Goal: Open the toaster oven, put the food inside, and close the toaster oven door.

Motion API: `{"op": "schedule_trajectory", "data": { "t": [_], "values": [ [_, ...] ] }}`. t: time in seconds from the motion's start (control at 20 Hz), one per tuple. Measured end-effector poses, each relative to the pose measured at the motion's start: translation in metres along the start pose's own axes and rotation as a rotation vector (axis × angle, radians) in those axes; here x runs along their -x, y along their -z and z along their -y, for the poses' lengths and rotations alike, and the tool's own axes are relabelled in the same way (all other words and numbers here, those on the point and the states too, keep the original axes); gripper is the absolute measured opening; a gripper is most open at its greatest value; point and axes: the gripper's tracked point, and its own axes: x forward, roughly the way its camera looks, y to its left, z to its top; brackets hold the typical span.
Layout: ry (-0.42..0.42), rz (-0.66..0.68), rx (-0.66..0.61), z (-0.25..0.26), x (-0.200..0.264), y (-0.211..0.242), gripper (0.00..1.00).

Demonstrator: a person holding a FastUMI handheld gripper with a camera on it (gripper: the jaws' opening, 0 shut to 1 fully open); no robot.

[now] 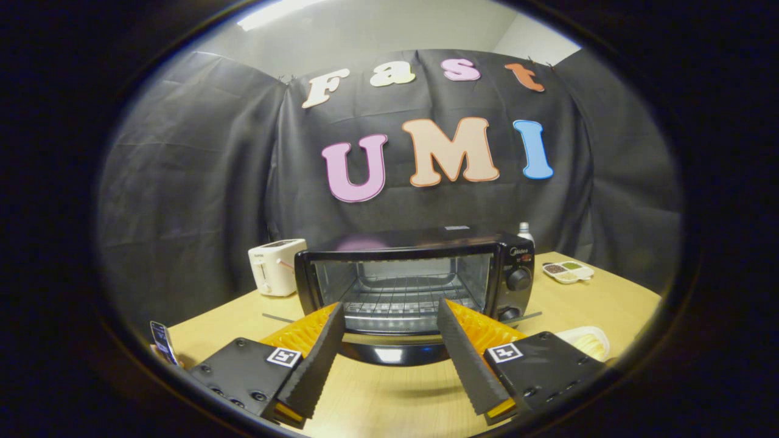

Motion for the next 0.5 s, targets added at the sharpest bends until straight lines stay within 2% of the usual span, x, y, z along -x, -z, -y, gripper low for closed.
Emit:
{"op": "schedule_trajectory", "data": {
  "t": [0.5],
  "values": [
    [-0.007,-0.068,0.006,0.001,0.018,0.028,0.95]
  ]
}}
